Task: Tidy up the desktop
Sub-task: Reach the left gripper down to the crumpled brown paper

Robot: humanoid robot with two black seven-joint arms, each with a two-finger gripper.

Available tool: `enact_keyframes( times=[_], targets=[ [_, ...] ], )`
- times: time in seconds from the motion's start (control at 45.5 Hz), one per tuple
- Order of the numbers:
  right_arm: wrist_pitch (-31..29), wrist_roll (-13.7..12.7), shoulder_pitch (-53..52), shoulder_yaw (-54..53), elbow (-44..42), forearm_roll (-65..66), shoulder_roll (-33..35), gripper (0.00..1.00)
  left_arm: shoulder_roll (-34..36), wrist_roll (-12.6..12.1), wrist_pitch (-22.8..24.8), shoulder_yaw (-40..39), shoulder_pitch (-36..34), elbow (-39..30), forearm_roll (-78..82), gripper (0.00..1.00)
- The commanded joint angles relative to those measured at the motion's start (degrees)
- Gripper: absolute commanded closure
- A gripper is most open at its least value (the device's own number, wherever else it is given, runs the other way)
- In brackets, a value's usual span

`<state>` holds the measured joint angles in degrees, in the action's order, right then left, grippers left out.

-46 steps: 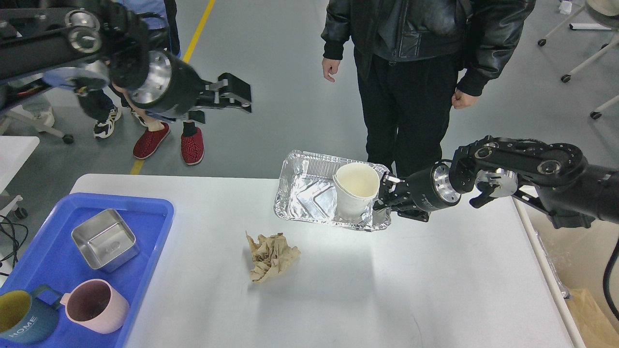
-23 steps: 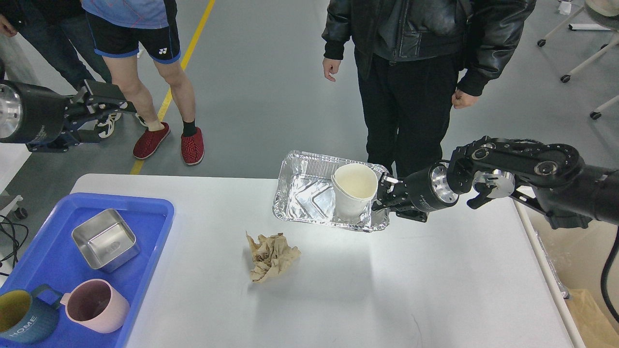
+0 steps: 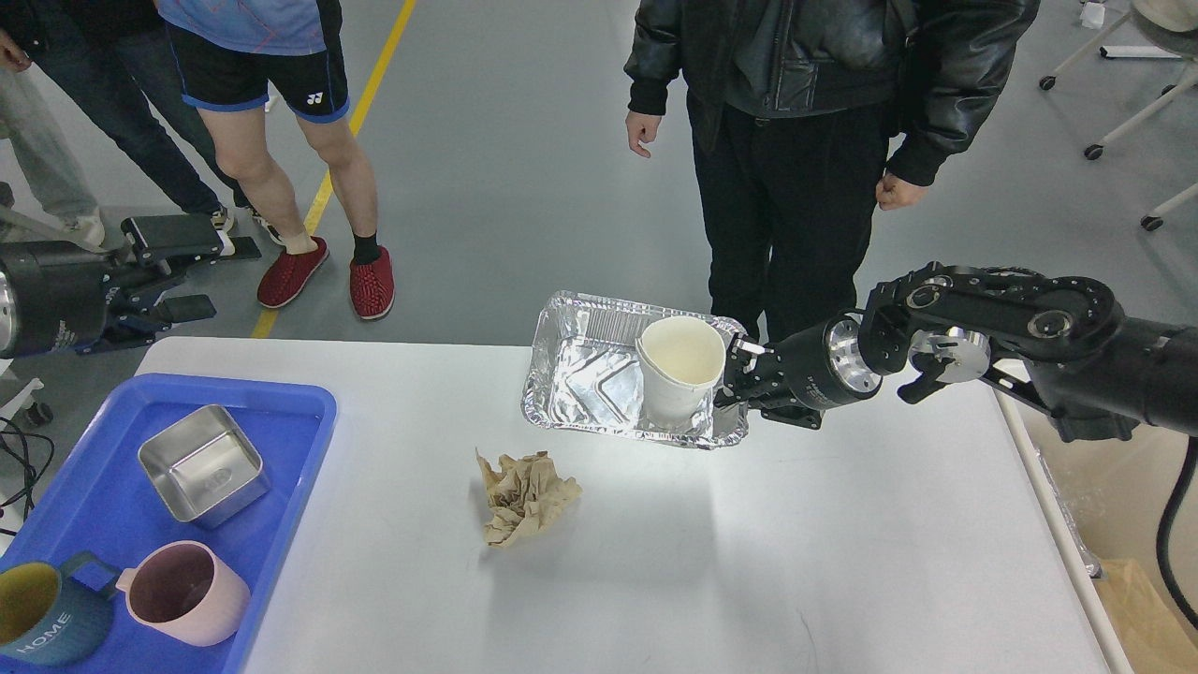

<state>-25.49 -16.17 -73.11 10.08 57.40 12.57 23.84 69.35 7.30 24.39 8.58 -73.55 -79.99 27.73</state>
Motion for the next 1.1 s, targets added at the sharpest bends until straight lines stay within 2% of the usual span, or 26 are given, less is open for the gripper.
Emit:
enact_keyframes(
  times=[0.0,0.286,0.395,0.527,0.703,0.813,1.011,1.076],
  targets=[
    [0.0,0.0,0.1,0.0,0.0,0.0,0.2,1.0,0.1,3.3,0.1,-0.1,3.7,0.5,0.0,0.07],
    [0.0,0.0,0.1,-0.1,-0.1,0.0,-0.2,1.0,-0.8,2.8,-0.7,0.2,4.4,0.5,-0.1,0.07],
    [0.2,0.0,0.1,0.0,-0.1,0.0,-0.3,1.0,-4.8,2.2,-2.2,0.1,6.4,0.5,-0.2,0.07],
    [0.4,0.0,0.1,-0.1,-0.1,0.0,-0.2,1.0,-13.0,-0.3,-8.7,0.0,10.2,0.5,-0.1,0.07],
    [0.4,0.0,0.2,-0.1,0.1,0.0,0.5,1.0,-22.9,-4.0,-14.7,-0.1,13.3,0.8,-0.2,0.07],
    [0.4,0.0,0.2,-0.1,0.1,0.0,0.8,1.0,-27.7,-4.9,-16.8,0.1,15.3,2.3,-0.3,0.07],
    [0.4,0.0,0.5,-0.1,0.0,0.0,0.7,1.0,-33.6,-10.3,-19.0,0.6,18.5,5.5,-0.1,0.07],
    [0.4,0.0,0.5,-0.2,0.0,0.0,0.4,1.0,-35.2,-11.1,-19.1,0.6,19.2,6.8,0.0,0.07]
  ],
)
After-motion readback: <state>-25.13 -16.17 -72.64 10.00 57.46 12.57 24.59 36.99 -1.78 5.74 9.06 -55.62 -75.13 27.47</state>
